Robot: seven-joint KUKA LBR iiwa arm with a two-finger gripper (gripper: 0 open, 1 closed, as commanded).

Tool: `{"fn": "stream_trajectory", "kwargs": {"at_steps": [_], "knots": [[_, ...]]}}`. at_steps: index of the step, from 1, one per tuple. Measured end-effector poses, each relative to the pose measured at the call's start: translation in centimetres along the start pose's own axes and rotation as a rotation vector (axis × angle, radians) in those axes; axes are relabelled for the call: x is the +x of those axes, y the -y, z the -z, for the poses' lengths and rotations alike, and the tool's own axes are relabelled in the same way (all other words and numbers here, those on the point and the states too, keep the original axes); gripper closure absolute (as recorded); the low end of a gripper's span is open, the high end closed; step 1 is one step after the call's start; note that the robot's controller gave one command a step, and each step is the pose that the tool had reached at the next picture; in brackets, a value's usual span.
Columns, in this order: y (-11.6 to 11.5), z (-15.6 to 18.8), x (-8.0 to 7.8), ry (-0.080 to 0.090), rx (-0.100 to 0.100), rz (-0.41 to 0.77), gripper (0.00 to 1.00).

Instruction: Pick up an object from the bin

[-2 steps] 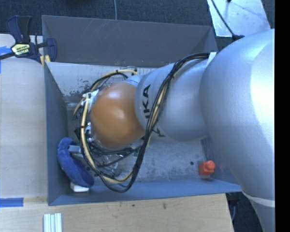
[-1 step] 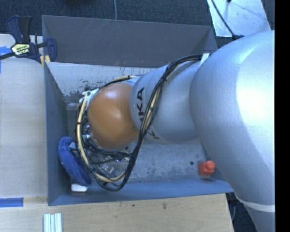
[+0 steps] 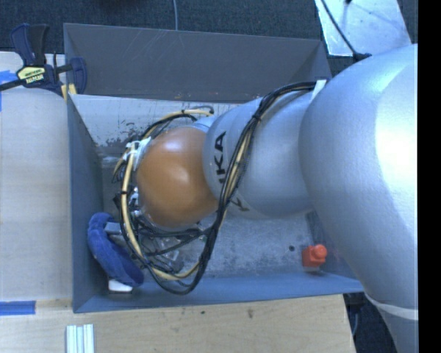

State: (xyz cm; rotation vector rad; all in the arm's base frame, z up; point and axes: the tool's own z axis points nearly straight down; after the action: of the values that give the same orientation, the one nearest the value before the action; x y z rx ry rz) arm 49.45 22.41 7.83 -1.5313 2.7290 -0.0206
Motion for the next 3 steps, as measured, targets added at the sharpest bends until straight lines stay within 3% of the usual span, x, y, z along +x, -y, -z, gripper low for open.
{"fn": "stream_trajectory", "kwargs": {"at_steps": [1,2,3], "knots": [[1.2,-0.7,-0.5,-0.007,-0.015,-0.271,0.0],[2.0,3.4,0.9,0.001,-0.014,-0.165,0.0],[-0.1,4.7,-1.8,-0.003,-0.015,-0.436,0.0]]}}
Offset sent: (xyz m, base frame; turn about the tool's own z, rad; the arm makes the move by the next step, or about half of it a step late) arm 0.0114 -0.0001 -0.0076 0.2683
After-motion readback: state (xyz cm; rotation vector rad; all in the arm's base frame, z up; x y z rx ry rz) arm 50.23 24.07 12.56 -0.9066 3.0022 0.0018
